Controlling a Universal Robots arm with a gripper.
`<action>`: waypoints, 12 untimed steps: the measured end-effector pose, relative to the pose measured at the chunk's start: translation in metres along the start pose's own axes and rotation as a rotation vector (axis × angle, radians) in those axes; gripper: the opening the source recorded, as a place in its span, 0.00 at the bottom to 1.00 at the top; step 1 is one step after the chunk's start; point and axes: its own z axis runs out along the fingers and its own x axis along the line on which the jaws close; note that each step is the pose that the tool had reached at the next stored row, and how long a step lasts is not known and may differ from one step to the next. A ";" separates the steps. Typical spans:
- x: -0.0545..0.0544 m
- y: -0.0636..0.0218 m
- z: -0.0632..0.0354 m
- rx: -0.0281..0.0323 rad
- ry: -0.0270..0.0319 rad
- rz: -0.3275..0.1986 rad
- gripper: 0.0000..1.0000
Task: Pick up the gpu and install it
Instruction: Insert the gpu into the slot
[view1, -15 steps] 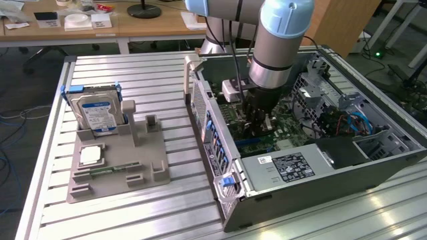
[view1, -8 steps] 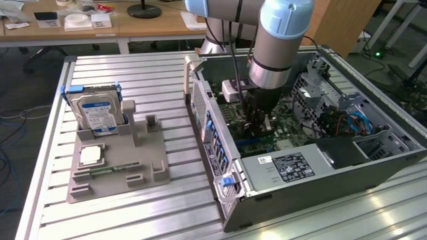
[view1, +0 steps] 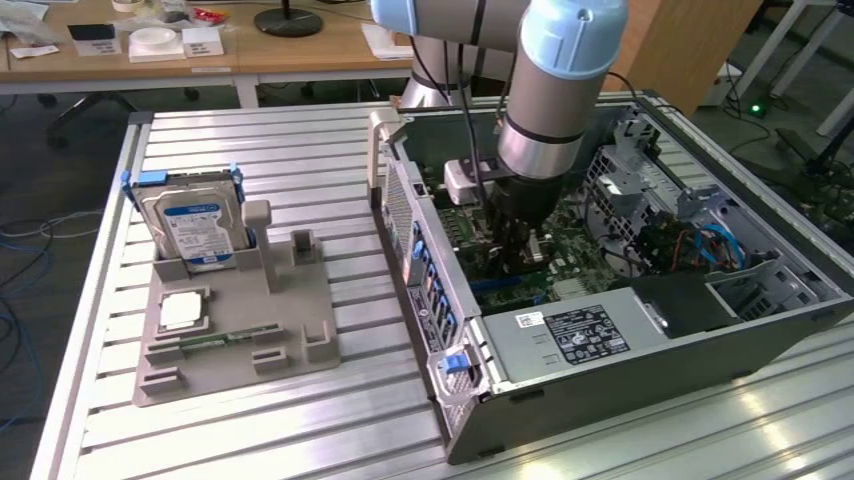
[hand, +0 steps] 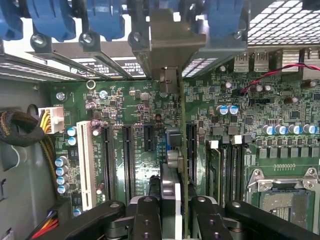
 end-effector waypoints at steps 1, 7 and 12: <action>0.000 0.0002 0.0002 -0.0005 0.0000 0.000 0.28; 0.000 0.0008 0.0023 -0.0044 0.0003 0.000 0.28; 0.000 0.0007 0.0037 -0.0082 0.0006 0.000 0.28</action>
